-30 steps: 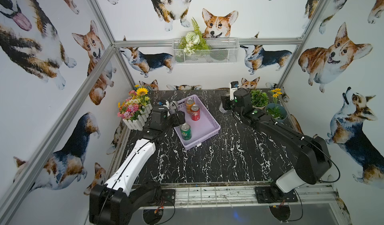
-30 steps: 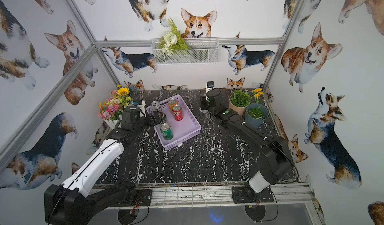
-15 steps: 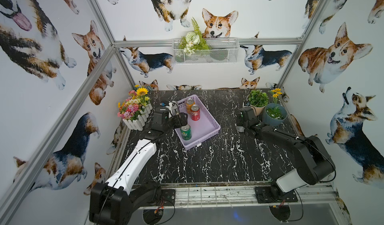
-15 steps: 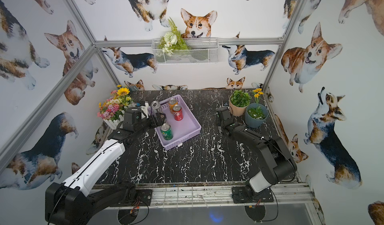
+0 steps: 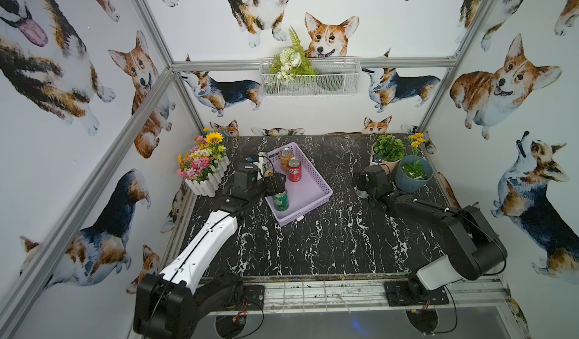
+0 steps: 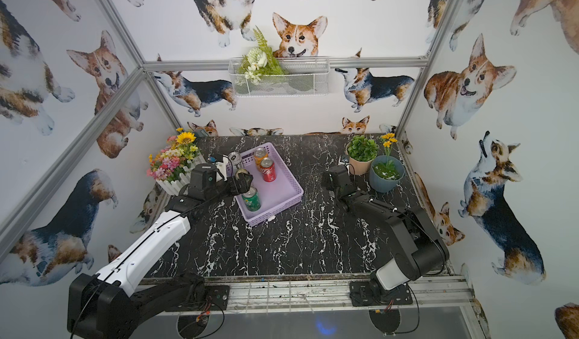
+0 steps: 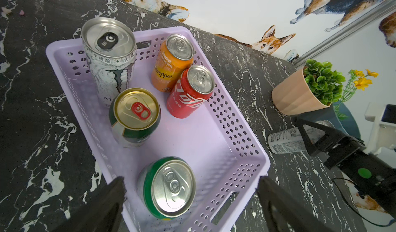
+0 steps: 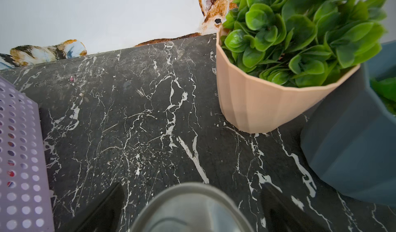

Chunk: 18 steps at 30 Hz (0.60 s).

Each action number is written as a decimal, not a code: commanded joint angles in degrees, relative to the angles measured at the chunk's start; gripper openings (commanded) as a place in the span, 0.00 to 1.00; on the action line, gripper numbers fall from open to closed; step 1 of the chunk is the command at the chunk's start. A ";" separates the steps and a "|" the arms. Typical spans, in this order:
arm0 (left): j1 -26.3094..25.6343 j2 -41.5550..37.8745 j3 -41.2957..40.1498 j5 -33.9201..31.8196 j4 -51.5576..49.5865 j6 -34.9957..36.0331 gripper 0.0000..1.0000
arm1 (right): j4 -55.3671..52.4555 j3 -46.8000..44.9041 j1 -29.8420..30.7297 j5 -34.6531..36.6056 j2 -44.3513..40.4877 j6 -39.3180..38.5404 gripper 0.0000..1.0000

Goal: Take out the drinks from the basket
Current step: Place the drink at the center of the board.

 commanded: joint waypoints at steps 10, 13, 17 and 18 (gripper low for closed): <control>-8.96 4.92 1.77 -7.08 -4.58 3.15 0.97 | 2.79 2.35 0.04 4.37 -9.34 -1.13 1.00; -11.38 7.04 2.99 -12.32 -8.82 2.58 0.95 | 2.15 2.72 0.04 3.48 -9.90 -1.04 1.00; -12.01 6.27 2.19 -20.48 -10.99 1.81 0.97 | 2.08 2.30 -0.02 3.07 -9.90 -1.01 1.00; -12.01 5.88 1.90 -20.76 -10.53 1.82 0.98 | 2.04 2.23 0.09 2.95 -9.88 -0.84 1.00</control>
